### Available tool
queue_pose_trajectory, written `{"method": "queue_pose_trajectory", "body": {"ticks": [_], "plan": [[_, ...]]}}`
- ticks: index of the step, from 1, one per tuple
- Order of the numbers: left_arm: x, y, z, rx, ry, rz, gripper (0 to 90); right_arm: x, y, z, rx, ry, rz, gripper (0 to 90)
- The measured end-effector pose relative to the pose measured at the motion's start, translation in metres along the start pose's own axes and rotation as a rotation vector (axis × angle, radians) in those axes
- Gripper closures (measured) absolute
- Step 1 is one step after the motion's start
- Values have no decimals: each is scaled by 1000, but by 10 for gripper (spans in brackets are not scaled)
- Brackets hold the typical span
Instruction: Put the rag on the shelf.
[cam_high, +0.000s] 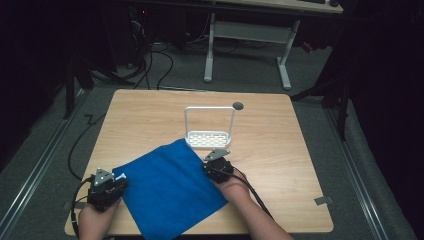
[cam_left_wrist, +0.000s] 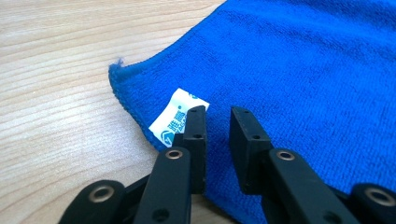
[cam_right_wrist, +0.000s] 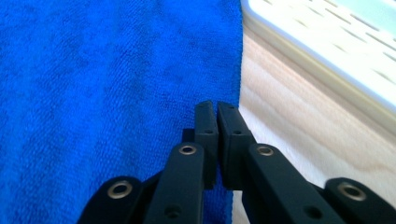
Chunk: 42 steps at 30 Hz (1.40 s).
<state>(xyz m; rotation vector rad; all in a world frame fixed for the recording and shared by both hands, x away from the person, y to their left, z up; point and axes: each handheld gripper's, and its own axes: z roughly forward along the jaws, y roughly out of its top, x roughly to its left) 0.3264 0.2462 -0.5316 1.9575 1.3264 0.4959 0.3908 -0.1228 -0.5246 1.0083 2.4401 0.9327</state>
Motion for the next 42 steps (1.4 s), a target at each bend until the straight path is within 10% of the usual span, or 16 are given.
{"method": "queue_pose_trajectory", "body": {"ticks": [6,10,22,31,42], "plan": [[-14,3,4,8,-44,23,757,4,-41,-34,-33,-12,18,900],[-49,16,19,29,-103,108,758,-2,-75,-68,-26,-42,48,900],[-93,57,68,27,-151,212,761,-24,-123,-115,-7,-124,139,895],[-91,66,71,3,-152,181,726,-36,-110,-114,-78,-137,179,858],[-87,61,74,5,-133,186,706,-68,-80,-69,-81,-159,226,847]]}}
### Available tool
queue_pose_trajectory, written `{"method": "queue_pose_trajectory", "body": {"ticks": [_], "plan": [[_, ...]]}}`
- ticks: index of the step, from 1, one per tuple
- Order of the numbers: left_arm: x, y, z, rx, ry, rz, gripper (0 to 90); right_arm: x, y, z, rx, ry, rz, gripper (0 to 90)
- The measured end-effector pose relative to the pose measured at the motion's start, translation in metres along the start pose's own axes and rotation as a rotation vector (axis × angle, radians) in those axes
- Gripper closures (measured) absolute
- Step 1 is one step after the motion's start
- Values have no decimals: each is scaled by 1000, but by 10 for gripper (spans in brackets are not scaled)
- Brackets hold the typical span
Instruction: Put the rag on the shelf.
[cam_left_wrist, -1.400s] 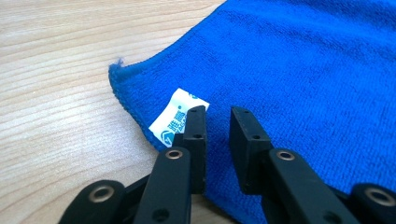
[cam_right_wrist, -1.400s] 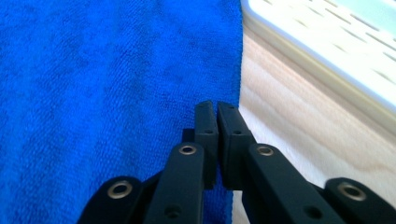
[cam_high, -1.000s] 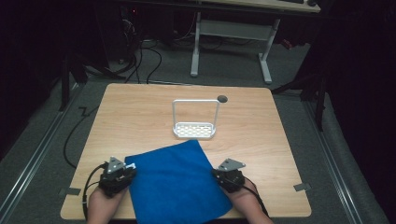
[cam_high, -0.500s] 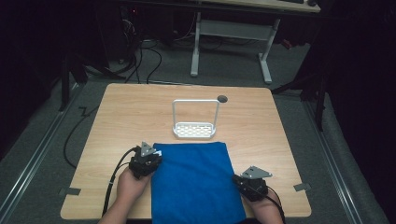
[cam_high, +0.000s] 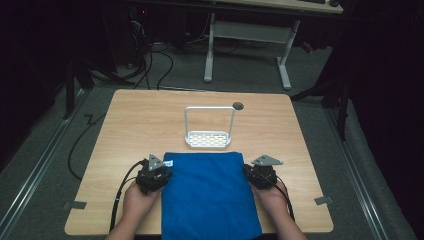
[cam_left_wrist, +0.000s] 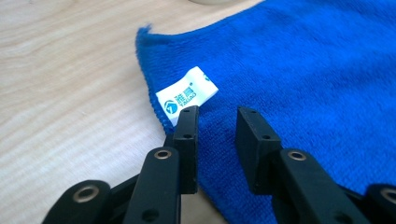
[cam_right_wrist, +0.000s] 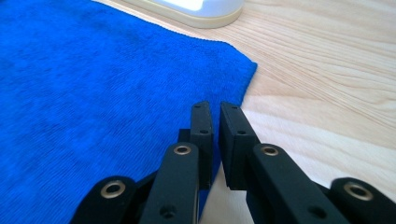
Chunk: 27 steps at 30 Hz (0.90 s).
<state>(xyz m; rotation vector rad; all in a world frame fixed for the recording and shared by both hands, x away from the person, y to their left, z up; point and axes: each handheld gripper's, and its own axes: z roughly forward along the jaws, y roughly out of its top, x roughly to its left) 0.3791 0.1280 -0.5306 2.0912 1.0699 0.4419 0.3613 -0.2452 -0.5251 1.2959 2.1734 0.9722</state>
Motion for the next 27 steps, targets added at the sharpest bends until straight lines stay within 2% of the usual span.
{"method": "queue_pose_trajectory", "body": {"ticks": [2,5,7,9,11,13,14,15,17,18,20,21,23,27], "plan": [[5,3,4,-4,2,-3,712,1,0,6,20,-14,-28,850],[5,6,6,7,2,-1,711,3,-3,2,25,-28,-26,850],[3,6,5,15,-16,-2,712,2,-7,-2,23,-30,-30,850],[1,7,3,19,-17,5,706,0,-9,-5,21,-25,-12,829],[3,8,0,-13,-5,-5,692,-4,-10,-10,-16,-12,19,799],[10,11,-3,-55,10,-35,672,-9,-8,-15,-53,-21,63,766],[19,14,-2,-86,8,-78,645,-13,-7,-18,-79,-30,95,751],[19,14,-2,-86,8,-78,629,-13,-7,-18,-79,-30,95,751],[29,20,5,-70,20,-104,605,-20,-4,-17,-100,-55,116,757],[33,22,8,-80,5,-121,597,-23,-3,-15,-110,-61,123,770],[37,27,16,-72,-25,-138,565,-29,0,-10,-99,-67,134,789],[37,29,20,-83,-29,-145,549,-31,3,-6,-90,-65,142,792],[39,28,26,-100,-65,-190,560,-36,10,5,-72,-59,156,791],[39,28,29,-95,-69,-192,647,-33,24,24,-44,-38,173,755]]}}
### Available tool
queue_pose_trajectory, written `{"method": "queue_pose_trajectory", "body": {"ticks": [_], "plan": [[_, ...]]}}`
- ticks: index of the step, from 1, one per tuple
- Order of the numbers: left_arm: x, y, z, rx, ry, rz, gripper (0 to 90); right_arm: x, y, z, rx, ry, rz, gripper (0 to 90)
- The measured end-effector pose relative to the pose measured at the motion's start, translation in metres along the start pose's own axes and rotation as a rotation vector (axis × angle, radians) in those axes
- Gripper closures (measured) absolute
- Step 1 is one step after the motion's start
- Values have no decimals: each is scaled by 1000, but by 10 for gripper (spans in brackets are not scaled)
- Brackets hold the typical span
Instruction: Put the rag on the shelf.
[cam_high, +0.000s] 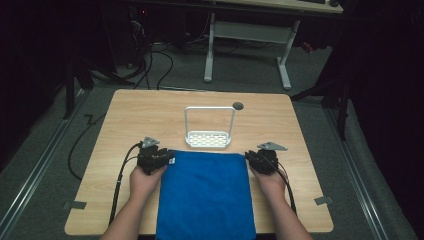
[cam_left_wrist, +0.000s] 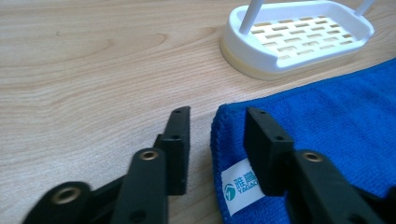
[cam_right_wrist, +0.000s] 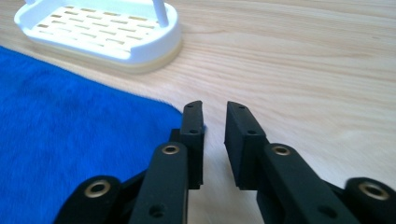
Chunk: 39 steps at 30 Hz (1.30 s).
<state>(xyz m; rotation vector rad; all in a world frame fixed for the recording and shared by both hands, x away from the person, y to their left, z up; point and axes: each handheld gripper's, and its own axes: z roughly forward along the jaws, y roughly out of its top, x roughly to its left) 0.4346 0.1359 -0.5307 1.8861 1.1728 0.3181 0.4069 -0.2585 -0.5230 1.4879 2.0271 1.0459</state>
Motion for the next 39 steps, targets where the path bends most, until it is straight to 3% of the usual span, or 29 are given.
{"method": "queue_pose_trajectory", "body": {"ticks": [4,8,12,14,17,21,23,28,32,39], "plan": [[0,-1,-1,11,-7,-1,717,9,7,10,25,-10,-1,678],[-3,-2,-1,33,0,33,787,14,0,12,64,-41,-19,604],[-6,-4,-3,55,5,57,829,18,-4,9,61,-53,-52,614],[-8,-4,-4,56,8,61,839,21,-5,9,56,-55,-74,657],[-11,-5,-6,36,6,55,854,21,-4,10,50,-26,-87,814],[-12,-6,-6,21,4,62,872,21,-4,11,56,3,-99,872],[-16,-6,-11,-5,11,89,880,19,-7,3,-14,23,-70,873],[-22,-6,-22,-59,12,102,882,21,-10,-5,-55,18,-90,872],[-29,-7,-28,-80,30,147,882,23,-10,-16,-123,27,-77,872],[-32,-7,-42,-181,18,132,882,28,-7,-29,-184,31,-69,873]]}}
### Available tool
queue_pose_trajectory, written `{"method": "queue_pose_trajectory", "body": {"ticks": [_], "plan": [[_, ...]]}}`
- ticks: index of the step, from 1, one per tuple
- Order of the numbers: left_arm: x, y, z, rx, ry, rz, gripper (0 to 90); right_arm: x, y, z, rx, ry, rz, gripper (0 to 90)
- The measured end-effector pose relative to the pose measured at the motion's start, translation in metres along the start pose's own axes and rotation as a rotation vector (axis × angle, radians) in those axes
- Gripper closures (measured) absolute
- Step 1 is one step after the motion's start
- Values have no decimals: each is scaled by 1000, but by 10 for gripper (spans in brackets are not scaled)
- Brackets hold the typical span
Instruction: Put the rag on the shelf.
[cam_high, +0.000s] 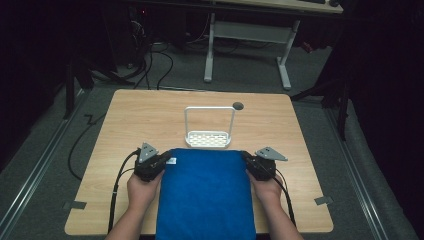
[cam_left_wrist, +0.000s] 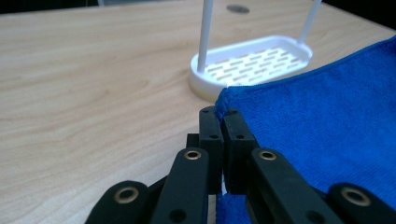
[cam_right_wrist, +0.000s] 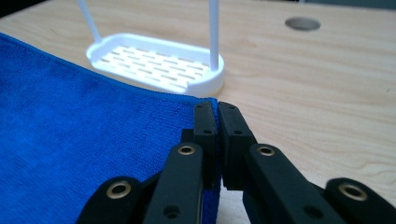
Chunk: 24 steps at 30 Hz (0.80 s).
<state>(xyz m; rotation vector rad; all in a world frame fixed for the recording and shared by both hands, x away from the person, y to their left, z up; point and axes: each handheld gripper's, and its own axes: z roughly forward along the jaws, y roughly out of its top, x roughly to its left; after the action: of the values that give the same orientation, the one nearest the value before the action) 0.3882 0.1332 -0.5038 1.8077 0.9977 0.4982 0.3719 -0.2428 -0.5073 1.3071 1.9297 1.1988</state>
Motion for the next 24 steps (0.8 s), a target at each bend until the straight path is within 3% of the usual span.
{"method": "queue_pose_trajectory", "body": {"ticks": [5,11,24], "plan": [[-2,9,-15,-87,5,3,883,8,10,-17,-78,7,-13,873],[-5,16,-24,-140,-2,2,884,14,18,-31,-135,1,-28,873],[-20,37,-48,-252,-9,44,885,18,37,-61,-256,-12,-45,874]]}}
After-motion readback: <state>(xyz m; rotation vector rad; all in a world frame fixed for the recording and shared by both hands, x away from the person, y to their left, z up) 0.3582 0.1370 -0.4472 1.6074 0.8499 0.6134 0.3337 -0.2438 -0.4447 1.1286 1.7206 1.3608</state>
